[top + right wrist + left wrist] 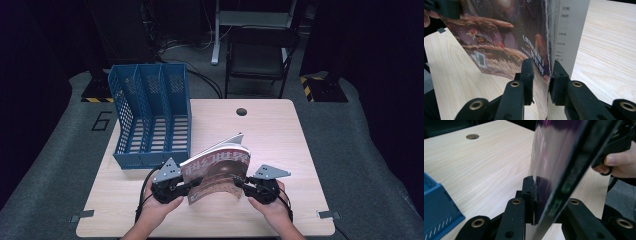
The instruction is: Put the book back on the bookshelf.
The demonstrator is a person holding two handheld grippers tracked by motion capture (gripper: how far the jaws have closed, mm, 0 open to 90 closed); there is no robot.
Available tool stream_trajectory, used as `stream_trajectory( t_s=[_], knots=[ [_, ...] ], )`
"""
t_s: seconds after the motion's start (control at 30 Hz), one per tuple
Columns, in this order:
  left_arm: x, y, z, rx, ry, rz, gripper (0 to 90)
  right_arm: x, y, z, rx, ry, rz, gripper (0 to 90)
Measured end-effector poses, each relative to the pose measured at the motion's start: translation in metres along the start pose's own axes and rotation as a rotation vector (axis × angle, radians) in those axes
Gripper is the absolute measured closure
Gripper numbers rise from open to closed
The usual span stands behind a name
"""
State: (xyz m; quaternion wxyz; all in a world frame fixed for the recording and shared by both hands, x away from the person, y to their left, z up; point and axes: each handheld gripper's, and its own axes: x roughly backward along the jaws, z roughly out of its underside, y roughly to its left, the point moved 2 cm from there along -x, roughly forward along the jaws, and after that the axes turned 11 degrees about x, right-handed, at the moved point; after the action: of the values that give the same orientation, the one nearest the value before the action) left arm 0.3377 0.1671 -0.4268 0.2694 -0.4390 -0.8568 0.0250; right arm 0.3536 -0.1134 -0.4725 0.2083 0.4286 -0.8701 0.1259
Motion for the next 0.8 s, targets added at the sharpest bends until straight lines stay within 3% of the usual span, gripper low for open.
stream_trajectory(
  t_s=[0.2,0.3,0.57,0.8],
  knots=[
    [0.005,-0.007,-0.013,0.015,0.04,0.038,71.0,0.002,0.003,0.001,0.007,-0.002,0.001,73.7],
    [0.006,-0.011,-0.024,0.0,0.062,0.05,68.7,0.004,0.005,0.002,0.017,-0.003,0.007,72.6],
    [0.007,-0.014,-0.035,-0.007,0.062,0.043,67.0,0.01,0.009,0.005,0.032,0.0,0.029,71.8],
    [0.013,-0.02,-0.05,-0.04,0.054,0.053,65.5,0.012,0.007,0.007,0.036,0.002,0.036,70.3]
  ],
)
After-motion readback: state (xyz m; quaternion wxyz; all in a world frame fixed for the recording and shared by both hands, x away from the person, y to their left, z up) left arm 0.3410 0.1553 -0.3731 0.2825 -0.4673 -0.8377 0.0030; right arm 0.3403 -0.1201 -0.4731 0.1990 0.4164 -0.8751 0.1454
